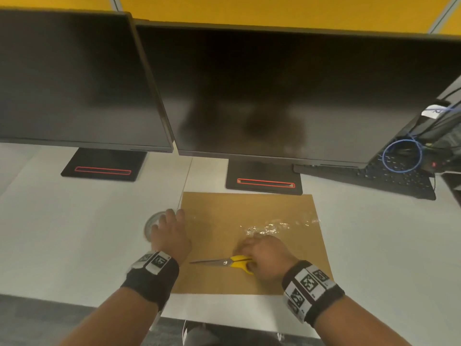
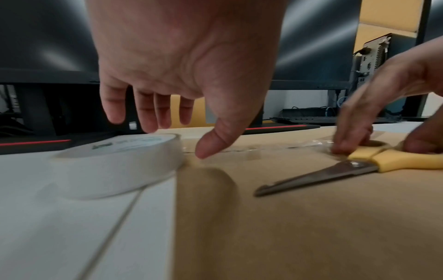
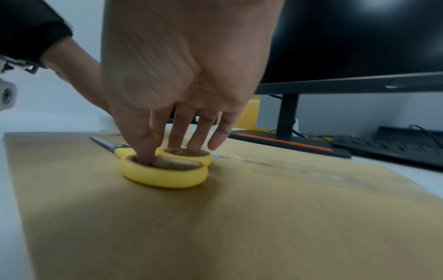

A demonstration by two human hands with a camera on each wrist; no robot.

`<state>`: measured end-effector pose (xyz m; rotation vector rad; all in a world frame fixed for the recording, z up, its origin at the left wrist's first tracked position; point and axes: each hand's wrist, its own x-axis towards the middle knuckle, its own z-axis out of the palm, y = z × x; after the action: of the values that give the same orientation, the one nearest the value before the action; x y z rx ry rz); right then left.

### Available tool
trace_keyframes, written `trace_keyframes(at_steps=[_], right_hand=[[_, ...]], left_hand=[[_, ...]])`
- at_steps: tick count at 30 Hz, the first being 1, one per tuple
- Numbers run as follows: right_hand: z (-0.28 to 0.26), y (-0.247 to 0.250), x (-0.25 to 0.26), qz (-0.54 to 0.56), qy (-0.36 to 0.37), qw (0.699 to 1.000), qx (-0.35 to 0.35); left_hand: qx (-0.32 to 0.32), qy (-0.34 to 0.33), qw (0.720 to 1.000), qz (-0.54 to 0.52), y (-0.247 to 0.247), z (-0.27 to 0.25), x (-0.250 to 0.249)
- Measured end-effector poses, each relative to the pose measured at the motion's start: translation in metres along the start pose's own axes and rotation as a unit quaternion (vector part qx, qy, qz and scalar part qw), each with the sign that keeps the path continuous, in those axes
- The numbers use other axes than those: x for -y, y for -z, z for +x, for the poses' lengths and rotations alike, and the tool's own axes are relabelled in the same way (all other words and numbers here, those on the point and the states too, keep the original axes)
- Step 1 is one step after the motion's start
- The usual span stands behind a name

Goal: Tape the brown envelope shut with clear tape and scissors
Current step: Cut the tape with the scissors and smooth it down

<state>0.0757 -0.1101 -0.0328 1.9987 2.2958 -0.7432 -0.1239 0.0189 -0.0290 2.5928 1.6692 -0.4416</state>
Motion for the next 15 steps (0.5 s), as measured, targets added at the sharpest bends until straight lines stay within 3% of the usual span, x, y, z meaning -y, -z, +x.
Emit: trace_keyframes(at_steps=[2, 4, 5, 7, 9, 15], right_hand=[[-0.003, -0.005, -0.012, 0.042, -0.032, 0.997, -0.055], [-0.004, -0.010, -0.027, 0.066, -0.068, 0.990, -0.107], [-0.005, -0.012, -0.034, 0.068, -0.080, 0.988, -0.112], [-0.007, -0.013, -0.044, 0.048, -0.102, 0.991, -0.067], [-0.008, -0.015, -0.050, 0.043, -0.111, 0.993, -0.021], [-0.013, -0.020, -0.057, 0.046, -0.093, 0.994, 0.034]], left_hand=[[-0.003, -0.042, 0.999, -0.024, 0.001, -0.004, -0.018], [-0.018, -0.147, 0.986, -0.070, 0.002, -0.006, -0.041], [-0.026, -0.208, 0.974, -0.082, -0.002, -0.008, -0.052], [0.027, -0.283, 0.956, -0.074, -0.004, -0.012, -0.073], [0.098, -0.300, 0.947, -0.058, -0.004, -0.013, -0.087], [0.138, -0.299, 0.942, -0.064, -0.016, -0.007, -0.109]])
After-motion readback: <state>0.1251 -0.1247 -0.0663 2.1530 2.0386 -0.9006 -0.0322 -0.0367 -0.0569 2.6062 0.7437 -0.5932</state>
